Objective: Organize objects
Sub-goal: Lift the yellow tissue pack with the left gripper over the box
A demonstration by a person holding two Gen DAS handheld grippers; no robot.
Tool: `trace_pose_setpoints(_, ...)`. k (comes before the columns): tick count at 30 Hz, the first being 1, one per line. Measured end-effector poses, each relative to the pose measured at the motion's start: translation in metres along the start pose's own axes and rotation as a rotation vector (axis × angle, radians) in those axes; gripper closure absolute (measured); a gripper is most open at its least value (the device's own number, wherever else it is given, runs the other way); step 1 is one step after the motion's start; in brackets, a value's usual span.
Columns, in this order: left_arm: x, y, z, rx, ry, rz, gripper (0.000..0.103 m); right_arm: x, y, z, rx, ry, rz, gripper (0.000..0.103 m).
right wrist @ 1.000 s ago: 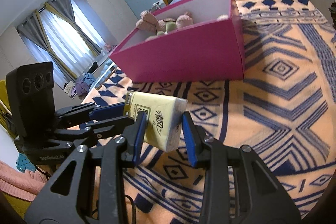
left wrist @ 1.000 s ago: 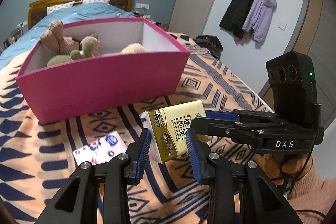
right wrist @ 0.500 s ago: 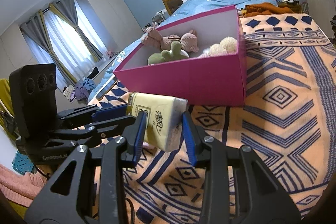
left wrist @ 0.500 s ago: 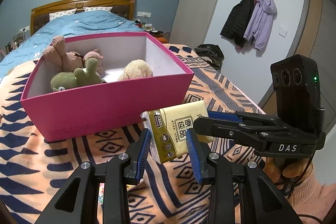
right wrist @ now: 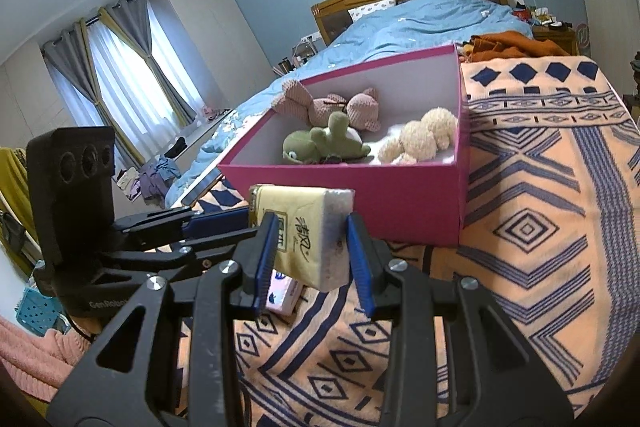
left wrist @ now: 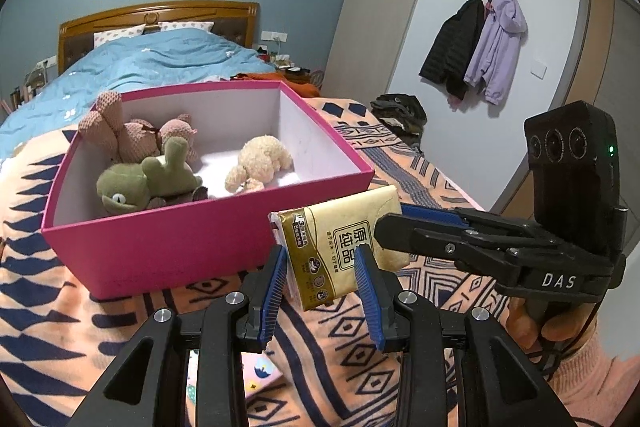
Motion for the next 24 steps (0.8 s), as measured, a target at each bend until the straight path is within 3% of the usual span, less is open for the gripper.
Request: trace_pose_setpoints(24, 0.038, 0.013, -0.007, 0.036, -0.038, -0.001, 0.068, 0.042, 0.001, -0.007, -0.024, -0.06, 0.039, 0.065)
Point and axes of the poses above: each gripper's, at about its wrist camera, not at the fingertips, and z roughly against the way its jaws point, y to its left, x to its top, the point moved 2 cm from there along -z, roughly the way its jaws point, and after that the axes turned 14 degrees about -x, right-handed, at the moved point
